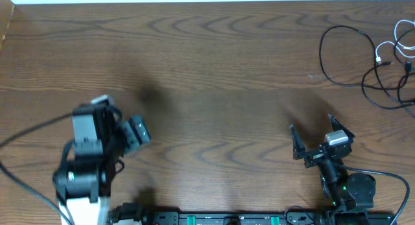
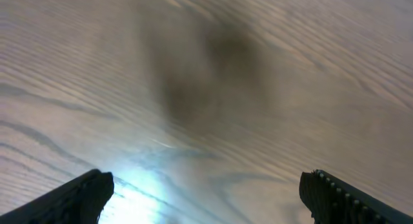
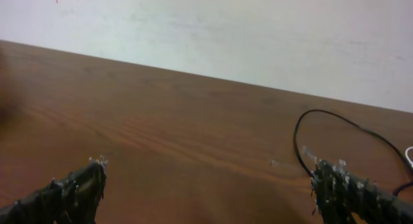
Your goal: Untangle cables
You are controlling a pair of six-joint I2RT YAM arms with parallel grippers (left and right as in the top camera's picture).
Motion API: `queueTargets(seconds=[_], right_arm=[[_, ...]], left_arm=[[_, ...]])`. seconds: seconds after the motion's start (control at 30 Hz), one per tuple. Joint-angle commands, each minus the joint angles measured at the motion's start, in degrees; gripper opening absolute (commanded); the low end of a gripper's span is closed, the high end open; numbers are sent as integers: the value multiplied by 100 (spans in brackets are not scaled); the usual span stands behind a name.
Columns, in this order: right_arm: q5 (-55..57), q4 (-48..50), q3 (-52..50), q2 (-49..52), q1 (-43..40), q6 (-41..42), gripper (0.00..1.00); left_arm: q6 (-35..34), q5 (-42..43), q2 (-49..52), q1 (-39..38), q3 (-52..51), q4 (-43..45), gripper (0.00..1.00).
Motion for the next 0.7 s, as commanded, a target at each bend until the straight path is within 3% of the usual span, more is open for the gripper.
queueTargets(seconds=[0.0, 0.3, 0.67], right_arm=[[59, -26, -9, -31, -52, 92, 99], [59, -26, -9, -31, -52, 92, 99], [59, -26, -9, -31, -52, 92, 99]], left_arm=[[68, -203, -702, 42, -634, 463, 98], [68, -203, -2621, 39, -2608, 3165, 98], [70, -205, -4041, 39, -4371, 4951, 98]])
